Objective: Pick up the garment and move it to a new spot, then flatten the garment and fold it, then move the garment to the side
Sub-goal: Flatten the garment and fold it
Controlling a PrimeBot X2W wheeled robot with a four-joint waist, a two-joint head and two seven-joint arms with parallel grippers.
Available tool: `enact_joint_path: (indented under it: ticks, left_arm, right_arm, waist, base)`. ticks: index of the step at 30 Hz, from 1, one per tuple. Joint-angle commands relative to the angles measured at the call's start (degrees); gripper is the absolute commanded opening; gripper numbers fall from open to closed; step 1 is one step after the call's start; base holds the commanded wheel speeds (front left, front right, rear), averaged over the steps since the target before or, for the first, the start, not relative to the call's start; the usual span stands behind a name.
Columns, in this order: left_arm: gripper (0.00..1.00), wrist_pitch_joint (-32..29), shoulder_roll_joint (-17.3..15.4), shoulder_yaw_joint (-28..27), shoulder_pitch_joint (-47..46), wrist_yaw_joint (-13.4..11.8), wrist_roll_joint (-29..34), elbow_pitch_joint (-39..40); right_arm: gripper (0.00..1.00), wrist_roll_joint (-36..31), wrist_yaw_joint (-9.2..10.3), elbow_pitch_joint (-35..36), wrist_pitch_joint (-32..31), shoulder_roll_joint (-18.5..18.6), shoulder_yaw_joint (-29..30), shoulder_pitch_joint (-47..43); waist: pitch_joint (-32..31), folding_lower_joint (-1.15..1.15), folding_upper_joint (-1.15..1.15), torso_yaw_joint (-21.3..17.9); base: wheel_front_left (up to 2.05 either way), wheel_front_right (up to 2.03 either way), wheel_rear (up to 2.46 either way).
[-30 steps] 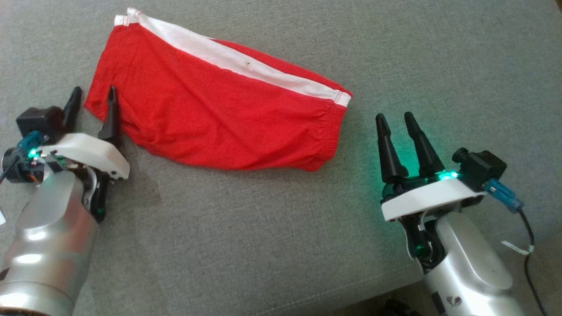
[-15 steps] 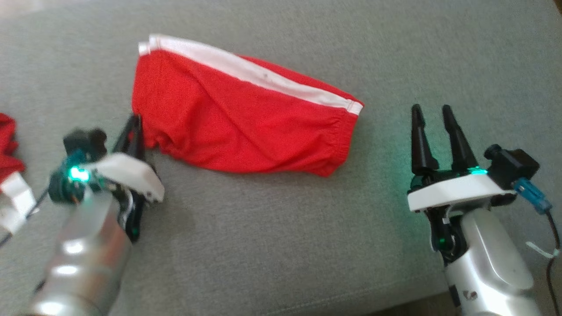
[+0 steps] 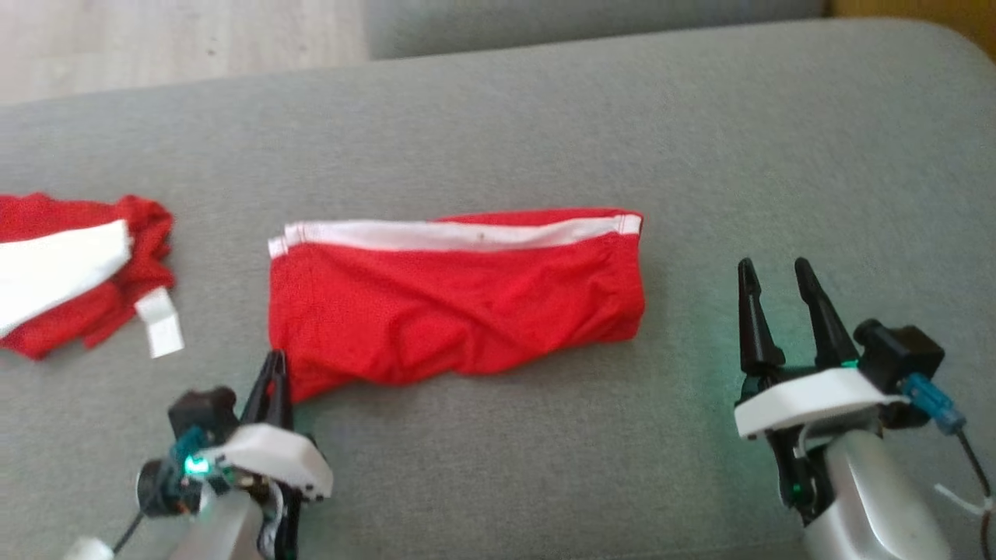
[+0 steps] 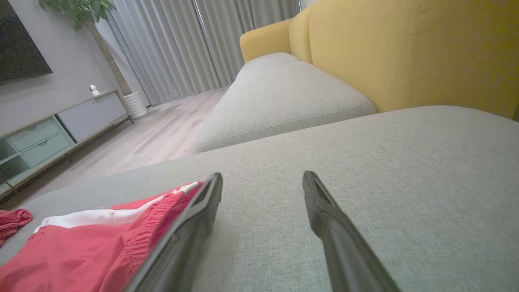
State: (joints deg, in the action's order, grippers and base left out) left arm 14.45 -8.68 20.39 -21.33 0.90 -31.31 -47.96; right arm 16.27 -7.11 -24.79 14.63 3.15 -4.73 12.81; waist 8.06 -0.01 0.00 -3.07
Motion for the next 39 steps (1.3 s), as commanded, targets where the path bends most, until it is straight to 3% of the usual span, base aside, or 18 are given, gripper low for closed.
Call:
enact_joint_path:
  ticks: [1,2,3,4,12,19,28,33,39]
  left_arm:
    - [0.00,0.5,-0.7,-3.7,0.5,-0.8,2.0,3.3]
    - [0.00,0.5,-0.5,-4.7,1.3,-0.9,2.9,4.5]
    - [0.43,0.5,-0.2,-5.5,2.1,-0.9,3.9,5.7]
    - [1.00,0.5,0.1,-6.3,2.9,-0.9,4.8,6.5]
    - [1.00,0.5,2.6,-11.8,7.4,-1.4,12.3,14.7]
    - [1.00,0.5,5.1,-13.5,11.8,0.6,17.2,20.0]
    - [1.00,0.5,5.7,-13.7,13.9,2.5,18.8,20.8]
    - [1.00,0.5,5.8,-13.2,13.0,2.6,18.0,21.3]
    - [1.00,0.5,5.8,-12.7,12.4,2.4,17.7,21.5]
  right_arm:
    - [1.00,-0.5,-0.37,1.4,0.4,-0.3,-0.8,-0.6]
    - [1.00,-0.9,-0.37,1.3,0.4,-0.3,-0.9,-0.9]
    - [1.00,-0.8,-0.37,1.1,0.4,-0.3,-0.9,-1.1]
    - [1.00,-0.8,-0.37,1.0,0.4,-0.3,-1.0,-1.3]
    - [1.00,0.7,-0.37,0.1,0.4,-0.3,-4.6,0.1]
    - [1.00,1.3,-0.37,-5.2,0.4,-0.3,-7.7,4.0]
    - [1.00,-0.3,-0.37,-16.3,0.4,-0.3,-5.7,6.5]
    - [1.00,3.0,-0.37,-21.2,0.4,-0.3,-8.7,6.9]
    - [1.00,9.5,-0.37,-22.0,0.4,-0.3,-15.2,7.5]
  waist:
    - [-1.7,0.01,0.00,1.9]
    - [-1.9,0.01,0.00,2.2]
    - [-2.1,0.01,0.00,2.5]
    - [-2.2,0.01,0.00,2.7]
    - [-2.8,0.01,0.00,5.4]
    - [-3.2,0.01,0.00,9.8]
    - [-2.4,0.01,0.00,13.2]
    - [-1.1,0.01,0.00,14.2]
    - [-0.1,0.01,0.00,15.0]
  base:
    - [0.00,0.00,0.00]
    - [0.00,0.00,0.00]
    - [0.00,0.00,0.00]
    - [0.00,0.00,0.00]
    - [0.00,0.00,0.00]
    - [0.00,0.00,0.00]
    - [0.00,0.00,0.00]
    - [0.00,0.00,0.00]
    - [0.00,0.00,0.00]
